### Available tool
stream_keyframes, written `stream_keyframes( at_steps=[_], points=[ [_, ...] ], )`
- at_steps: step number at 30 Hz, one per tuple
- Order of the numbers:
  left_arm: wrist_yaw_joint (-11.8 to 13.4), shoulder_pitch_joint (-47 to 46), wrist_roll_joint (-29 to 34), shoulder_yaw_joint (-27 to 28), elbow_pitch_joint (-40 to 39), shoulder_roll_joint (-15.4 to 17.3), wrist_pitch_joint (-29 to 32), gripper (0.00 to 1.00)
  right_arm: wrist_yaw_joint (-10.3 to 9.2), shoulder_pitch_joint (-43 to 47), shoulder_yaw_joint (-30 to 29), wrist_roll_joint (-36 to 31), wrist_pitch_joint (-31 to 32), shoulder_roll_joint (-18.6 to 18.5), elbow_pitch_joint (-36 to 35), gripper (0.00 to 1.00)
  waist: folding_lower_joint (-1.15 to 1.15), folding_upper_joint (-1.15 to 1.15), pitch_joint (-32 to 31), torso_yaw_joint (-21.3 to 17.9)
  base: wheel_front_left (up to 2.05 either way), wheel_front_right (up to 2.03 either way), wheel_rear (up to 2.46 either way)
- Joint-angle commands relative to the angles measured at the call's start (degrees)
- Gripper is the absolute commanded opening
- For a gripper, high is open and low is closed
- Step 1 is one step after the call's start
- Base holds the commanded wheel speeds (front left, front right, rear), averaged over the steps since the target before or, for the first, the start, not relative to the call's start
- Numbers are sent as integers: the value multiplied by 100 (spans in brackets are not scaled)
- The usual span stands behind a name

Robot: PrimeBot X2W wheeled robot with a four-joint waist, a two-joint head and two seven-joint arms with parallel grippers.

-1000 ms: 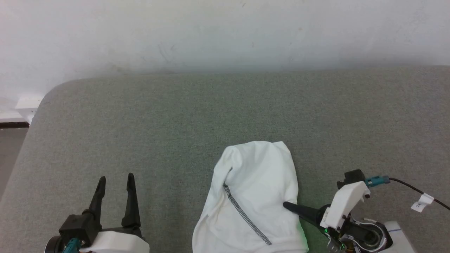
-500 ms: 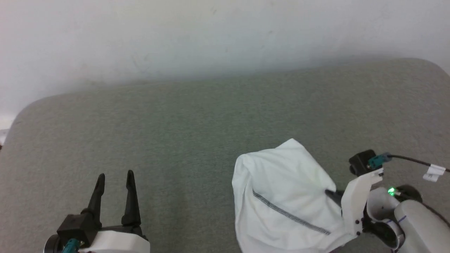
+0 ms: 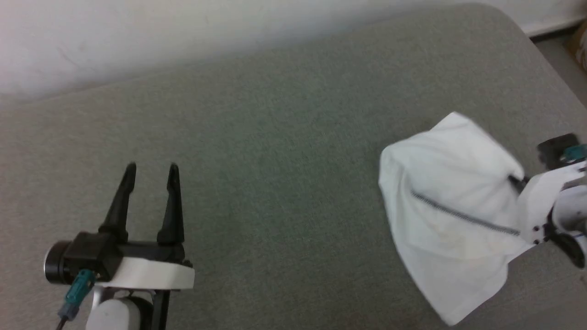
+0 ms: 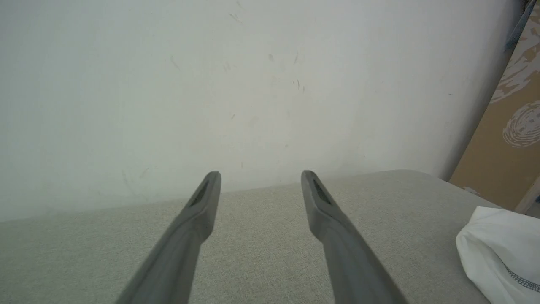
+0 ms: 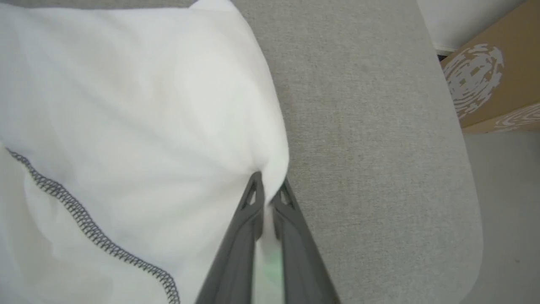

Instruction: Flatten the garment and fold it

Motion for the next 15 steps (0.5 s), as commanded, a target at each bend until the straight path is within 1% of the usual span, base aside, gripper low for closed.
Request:
stream_keyframes(
  at_steps=[1, 6, 10, 11, 12, 15],
  points=[
    [-57, -200, 59, -28, -43, 95, 46, 100, -6, -161, -197, -74, -158, -35, 154, 0, -1, 0, 982, -601, 0, 0, 0],
    [-165, -598, 107, -101, -72, 234, 108, 100, -6, -467, -891, -277, -711, -118, 813, 0, -1, 0, 1347, -533, 0, 0, 0],
    [-212, -712, 78, -126, 8, 270, 91, 100, -6, -624, -1190, -367, -1126, 1, 1209, 1, -1, 0, 1393, -416, 0, 0, 0],
    [-204, -712, 58, -123, 49, 253, 80, 100, -6, -629, -1202, -438, -1234, 40, 1289, 44, -1, 0, 1366, -379, 0, 0, 0],
    [-191, -704, 43, -126, 92, 228, 66, 100, -6, -627, -1227, -530, -1391, 63, 1343, 100, -1, 0, 1322, -335, 0, 0, 0],
    [-158, -655, -15, -125, 216, 145, 14, 100, -6, -582, -1466, -991, -2003, 37, 1498, 100, -1, 0, 1135, -196, 0, 0, 0]
  ],
)
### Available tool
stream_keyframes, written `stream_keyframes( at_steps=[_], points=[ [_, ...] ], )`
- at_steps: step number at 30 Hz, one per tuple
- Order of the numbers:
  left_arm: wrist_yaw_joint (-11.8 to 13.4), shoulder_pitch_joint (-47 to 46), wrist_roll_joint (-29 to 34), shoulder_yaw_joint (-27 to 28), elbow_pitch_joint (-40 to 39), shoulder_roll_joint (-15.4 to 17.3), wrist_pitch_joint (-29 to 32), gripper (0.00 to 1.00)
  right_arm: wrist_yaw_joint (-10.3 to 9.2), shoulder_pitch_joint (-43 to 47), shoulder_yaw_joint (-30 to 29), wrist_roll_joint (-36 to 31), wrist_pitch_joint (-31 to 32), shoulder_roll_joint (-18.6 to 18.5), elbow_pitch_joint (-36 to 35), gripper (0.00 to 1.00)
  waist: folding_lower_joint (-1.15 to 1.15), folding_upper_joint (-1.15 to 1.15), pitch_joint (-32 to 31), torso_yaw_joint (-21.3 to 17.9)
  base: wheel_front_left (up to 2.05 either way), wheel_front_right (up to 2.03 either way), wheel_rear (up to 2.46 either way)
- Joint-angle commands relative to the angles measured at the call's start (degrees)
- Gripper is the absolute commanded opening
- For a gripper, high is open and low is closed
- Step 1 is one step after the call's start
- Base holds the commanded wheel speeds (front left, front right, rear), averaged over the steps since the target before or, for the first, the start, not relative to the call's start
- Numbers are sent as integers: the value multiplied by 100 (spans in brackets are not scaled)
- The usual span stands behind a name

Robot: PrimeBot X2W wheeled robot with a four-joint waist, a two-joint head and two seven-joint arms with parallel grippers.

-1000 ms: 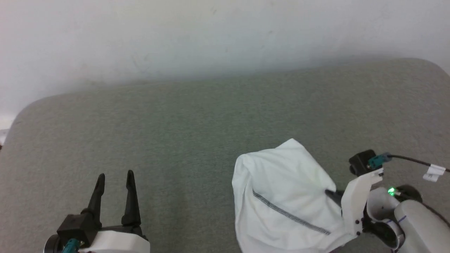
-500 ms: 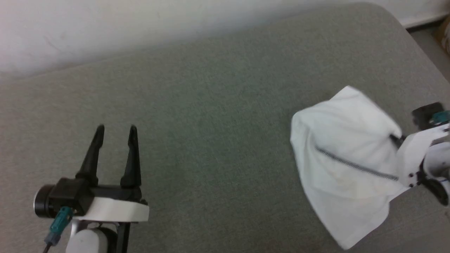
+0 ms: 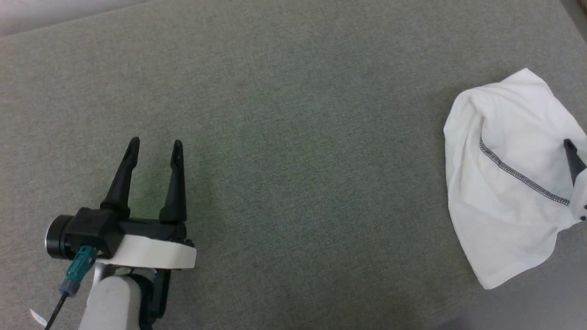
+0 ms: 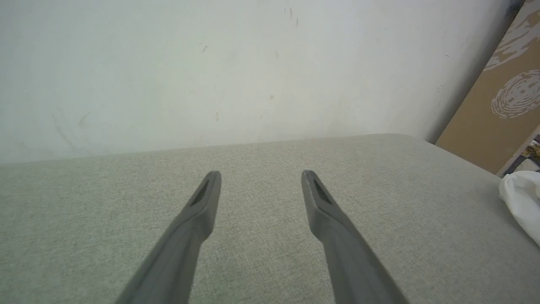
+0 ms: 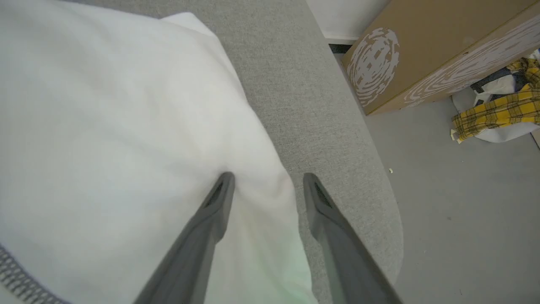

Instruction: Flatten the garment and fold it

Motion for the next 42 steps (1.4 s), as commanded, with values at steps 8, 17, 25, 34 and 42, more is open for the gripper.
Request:
stream_keyframes(
  at_steps=[8, 17, 25, 34, 42],
  points=[
    [146, 336, -173, 21, 385, -272, -140, 100, -6, 470, -603, -1398, -1107, 127, -249, 100, -2, 0, -1002, 533, 0, 0, 0],
    [278, 682, -245, 72, 678, -421, -168, 100, -6, 1429, -509, -1327, -1021, 1166, -1700, 100, -2, 0, -1674, 1113, 0, 0, 0],
    [404, 898, -120, 202, 912, -313, -174, 100, -6, 2026, -4, -1019, -903, 2032, -2832, 100, -2, 0, -2017, 1657, 0, 0, 0],
    [369, 1211, -147, 363, 982, -134, -176, 100, -6, 2865, 75, -777, -1023, 2403, -3834, 100, -2, 0, -2280, 1688, 0, 0, 0],
    [332, 1463, -263, 361, 1054, -183, -176, 100, -6, 3568, -43, -765, -785, 2488, -4341, 100, -2, 0, -2361, 1628, 0, 0, 0]
  ],
)
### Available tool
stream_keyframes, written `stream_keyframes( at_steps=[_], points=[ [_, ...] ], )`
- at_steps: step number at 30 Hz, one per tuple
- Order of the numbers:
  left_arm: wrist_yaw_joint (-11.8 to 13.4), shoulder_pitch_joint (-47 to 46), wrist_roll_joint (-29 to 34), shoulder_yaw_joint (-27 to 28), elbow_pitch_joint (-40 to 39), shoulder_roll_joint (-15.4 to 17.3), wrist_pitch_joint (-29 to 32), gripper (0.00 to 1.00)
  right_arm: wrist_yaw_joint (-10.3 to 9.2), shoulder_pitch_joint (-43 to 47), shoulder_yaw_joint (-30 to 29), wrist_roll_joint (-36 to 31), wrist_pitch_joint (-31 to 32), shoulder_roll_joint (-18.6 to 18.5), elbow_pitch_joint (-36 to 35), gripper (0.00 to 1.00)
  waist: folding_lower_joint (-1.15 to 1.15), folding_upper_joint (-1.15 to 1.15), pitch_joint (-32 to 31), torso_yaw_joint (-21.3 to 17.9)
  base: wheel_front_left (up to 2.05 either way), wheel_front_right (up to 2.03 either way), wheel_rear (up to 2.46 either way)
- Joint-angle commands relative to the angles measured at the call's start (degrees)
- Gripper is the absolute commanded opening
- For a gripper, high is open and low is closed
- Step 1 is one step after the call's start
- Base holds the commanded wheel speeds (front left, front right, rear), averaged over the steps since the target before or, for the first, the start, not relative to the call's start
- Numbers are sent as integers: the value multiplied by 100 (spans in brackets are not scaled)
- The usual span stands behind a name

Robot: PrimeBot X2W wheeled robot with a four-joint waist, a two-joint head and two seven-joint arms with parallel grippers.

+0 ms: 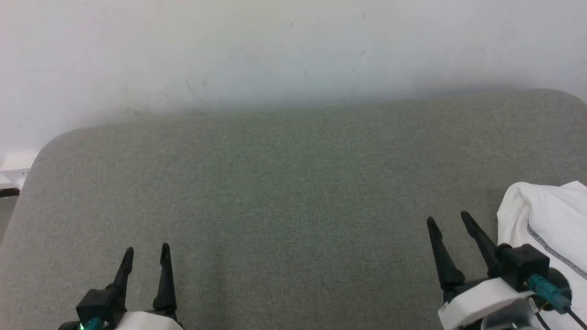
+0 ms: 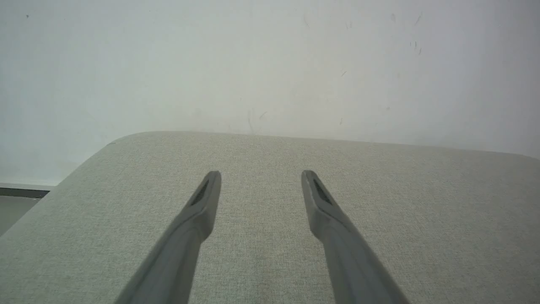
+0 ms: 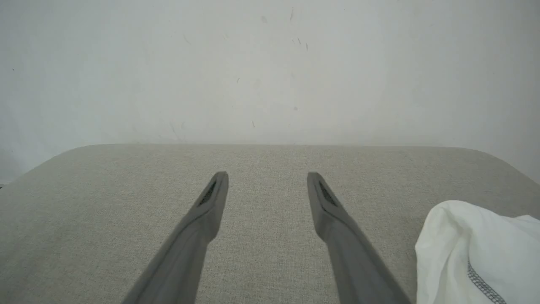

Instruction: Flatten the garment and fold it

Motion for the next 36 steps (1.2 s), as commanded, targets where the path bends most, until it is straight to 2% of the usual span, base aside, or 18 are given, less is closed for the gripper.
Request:
stream_keyframes(
  at_steps=[1, 10, 11, 36],
  points=[
    [-56, 49, -31, 0, 36, -13, -27, 100, -5, 118, -14, -8, 12, 25, -66, 100, 0, 0, -16, 9, 0, 0, 0],
    [-106, 108, -2, -60, 201, 10, -27, 100, -5, 484, 73, -138, 79, 37, -296, 100, 0, 0, -105, -31, 0, 0, 0],
    [-91, 22, -18, -55, 190, 1, 0, 0, 0, 449, 77, -137, 83, 15, -282, 0, 0, 0, -105, -31, 0, 0, 0],
    [-108, -84, 207, -46, 46, -90, 251, 0, -1, 326, 21, -239, 160, 15, -245, 0, 0, 0, -91, 11, 0, 0, 0]
  ],
)
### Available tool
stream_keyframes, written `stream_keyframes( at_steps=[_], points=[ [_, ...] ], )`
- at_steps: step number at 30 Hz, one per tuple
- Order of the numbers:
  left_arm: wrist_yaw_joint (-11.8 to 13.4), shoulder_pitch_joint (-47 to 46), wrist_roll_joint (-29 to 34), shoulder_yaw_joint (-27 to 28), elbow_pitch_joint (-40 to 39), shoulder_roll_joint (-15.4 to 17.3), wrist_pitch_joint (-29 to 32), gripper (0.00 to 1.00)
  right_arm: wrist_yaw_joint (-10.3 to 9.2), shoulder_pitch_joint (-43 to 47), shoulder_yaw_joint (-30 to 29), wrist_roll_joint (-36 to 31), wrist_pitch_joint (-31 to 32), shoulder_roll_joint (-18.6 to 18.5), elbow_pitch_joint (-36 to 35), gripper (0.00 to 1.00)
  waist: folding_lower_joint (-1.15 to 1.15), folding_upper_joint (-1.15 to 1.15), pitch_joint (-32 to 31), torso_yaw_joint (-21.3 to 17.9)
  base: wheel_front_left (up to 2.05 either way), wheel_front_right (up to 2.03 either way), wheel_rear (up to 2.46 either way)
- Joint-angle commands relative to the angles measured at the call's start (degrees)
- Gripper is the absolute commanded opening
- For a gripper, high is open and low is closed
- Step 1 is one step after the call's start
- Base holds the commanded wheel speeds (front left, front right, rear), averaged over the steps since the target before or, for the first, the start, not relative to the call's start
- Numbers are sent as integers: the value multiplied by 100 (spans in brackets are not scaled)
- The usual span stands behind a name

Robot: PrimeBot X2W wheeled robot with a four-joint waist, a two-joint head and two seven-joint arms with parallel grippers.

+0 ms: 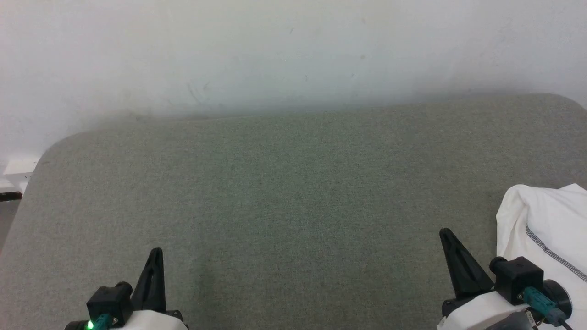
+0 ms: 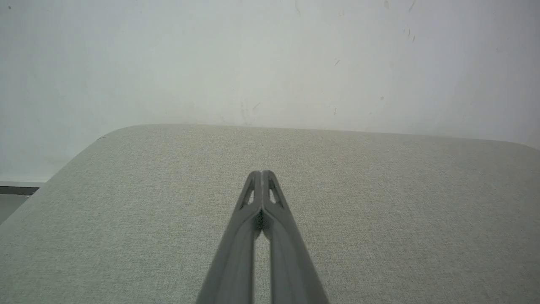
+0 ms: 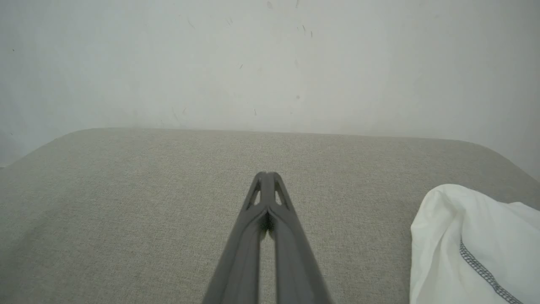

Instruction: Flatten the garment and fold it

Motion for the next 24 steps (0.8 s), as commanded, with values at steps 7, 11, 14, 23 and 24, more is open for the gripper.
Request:
stream_keyframes(
  at_steps=[7, 11, 14, 23, 24],
  points=[
    [-23, -110, 155, 7, -88, -51, 113, 0, -1, -134, -35, -76, 50, 6, 20, 0, 0, 0, 6, 16, 0, 0, 0],
    [-26, -129, 198, 8, -115, -68, 160, 0, -1, -158, -46, -95, 64, 7, 24, 0, 0, 0, 9, 24, 0, 0, 0],
    [-29, -144, 230, 8, -136, -81, 195, 0, -1, -175, -54, -110, 75, 8, 28, 0, 0, 0, 11, 30, 0, 0, 0],
    [-36, -188, 328, 11, -197, -120, 300, 0, -2, -228, -79, -154, 108, 10, 38, 0, 0, 0, 18, 49, 0, 0, 0],
    [-37, -192, 339, 11, -204, -124, 312, 0, -2, -234, -82, -159, 112, 10, 39, 0, 0, 0, 19, 51, 0, 0, 0]
  ],
)
